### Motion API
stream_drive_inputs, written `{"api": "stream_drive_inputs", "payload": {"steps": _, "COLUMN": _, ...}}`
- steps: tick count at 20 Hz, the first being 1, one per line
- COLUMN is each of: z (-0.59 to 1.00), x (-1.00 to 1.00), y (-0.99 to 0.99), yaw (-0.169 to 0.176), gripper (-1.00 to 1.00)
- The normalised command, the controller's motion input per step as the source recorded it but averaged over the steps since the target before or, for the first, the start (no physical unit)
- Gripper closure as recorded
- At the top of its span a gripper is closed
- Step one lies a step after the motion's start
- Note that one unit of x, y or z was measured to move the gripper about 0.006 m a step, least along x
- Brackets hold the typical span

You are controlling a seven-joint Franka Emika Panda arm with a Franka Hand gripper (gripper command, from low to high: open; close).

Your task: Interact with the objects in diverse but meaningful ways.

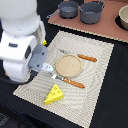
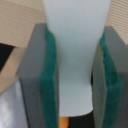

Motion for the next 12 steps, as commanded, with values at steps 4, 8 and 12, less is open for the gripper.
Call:
{"api": "stream_drive_inputs", "payload": {"steps": 4, "z": -0.18, "x": 0.00, "y": -0.51, "yaw": 0.224, "gripper": 1.00}}
{"api": "stream_drive_inputs", "payload": {"steps": 8, "z": -0.24, "x": 0.10, "y": -0.35, "yaw": 0.168, "gripper": 1.00}}
{"api": "stream_drive_inputs", "payload": {"steps": 12, "z": -0.30, "x": 0.27, "y": -0.09, "yaw": 0.097, "gripper": 1.00}}
